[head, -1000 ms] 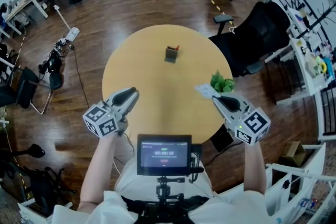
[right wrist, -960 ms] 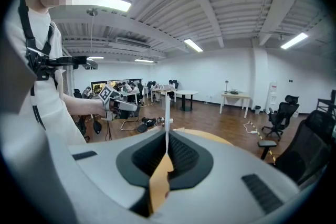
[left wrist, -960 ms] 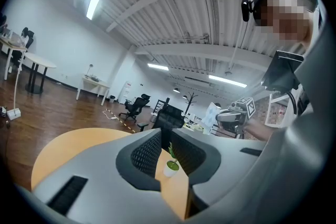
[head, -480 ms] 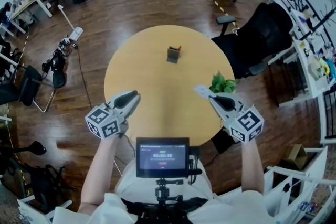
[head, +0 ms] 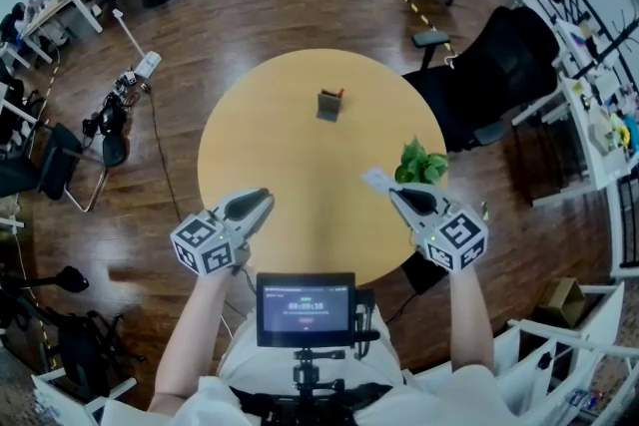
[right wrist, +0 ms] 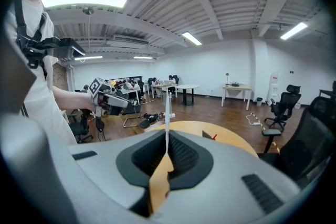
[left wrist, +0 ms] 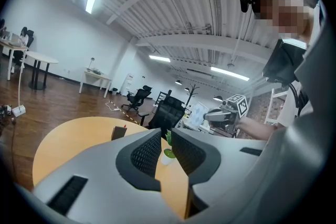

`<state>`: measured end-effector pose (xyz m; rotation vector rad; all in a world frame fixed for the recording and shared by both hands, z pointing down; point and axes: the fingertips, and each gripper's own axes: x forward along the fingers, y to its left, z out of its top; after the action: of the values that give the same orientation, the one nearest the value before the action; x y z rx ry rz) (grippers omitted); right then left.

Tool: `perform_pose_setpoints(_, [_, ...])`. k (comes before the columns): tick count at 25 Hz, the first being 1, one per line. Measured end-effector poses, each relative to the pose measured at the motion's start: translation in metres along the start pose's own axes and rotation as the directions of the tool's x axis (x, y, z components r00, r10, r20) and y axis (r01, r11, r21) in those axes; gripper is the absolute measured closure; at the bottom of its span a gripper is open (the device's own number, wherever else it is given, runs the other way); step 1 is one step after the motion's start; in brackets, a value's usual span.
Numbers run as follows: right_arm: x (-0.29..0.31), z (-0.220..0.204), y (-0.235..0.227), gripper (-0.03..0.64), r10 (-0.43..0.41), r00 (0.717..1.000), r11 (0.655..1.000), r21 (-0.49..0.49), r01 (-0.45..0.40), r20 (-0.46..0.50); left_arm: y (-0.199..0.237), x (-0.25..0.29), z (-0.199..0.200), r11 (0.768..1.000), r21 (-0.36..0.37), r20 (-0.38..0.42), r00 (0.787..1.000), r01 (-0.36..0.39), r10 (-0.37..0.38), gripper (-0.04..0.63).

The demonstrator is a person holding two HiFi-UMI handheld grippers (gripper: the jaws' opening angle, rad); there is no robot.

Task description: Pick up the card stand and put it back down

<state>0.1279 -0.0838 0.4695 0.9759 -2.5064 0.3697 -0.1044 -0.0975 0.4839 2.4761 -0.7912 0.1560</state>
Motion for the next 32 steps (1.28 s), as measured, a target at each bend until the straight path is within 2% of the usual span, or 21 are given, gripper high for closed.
perform_pose_setpoints(10, [0.008,-0.033,-0.007,0.588,0.015,0.999,0.999,0.029,-0.014,-0.043,-0.006,0.015,-0.02,1.0,-0.006,-0.047,0.999,-0.009,0.009,0.536])
perform_pose_setpoints(21, [0.011,-0.064,-0.01,0.588,0.05,0.997,0.995,0.092,-0.045,-0.054,-0.033,0.035,-0.034,1.0,-0.013,-0.076,0.997,0.003,-0.004,0.537])
perform_pose_setpoints(32, [0.031,-0.098,-0.022,0.588,0.06,0.993,0.997,0.063,-0.054,-0.1,-0.044,0.045,-0.048,1.0,-0.014,-0.095,0.995,-0.013,0.012,0.535])
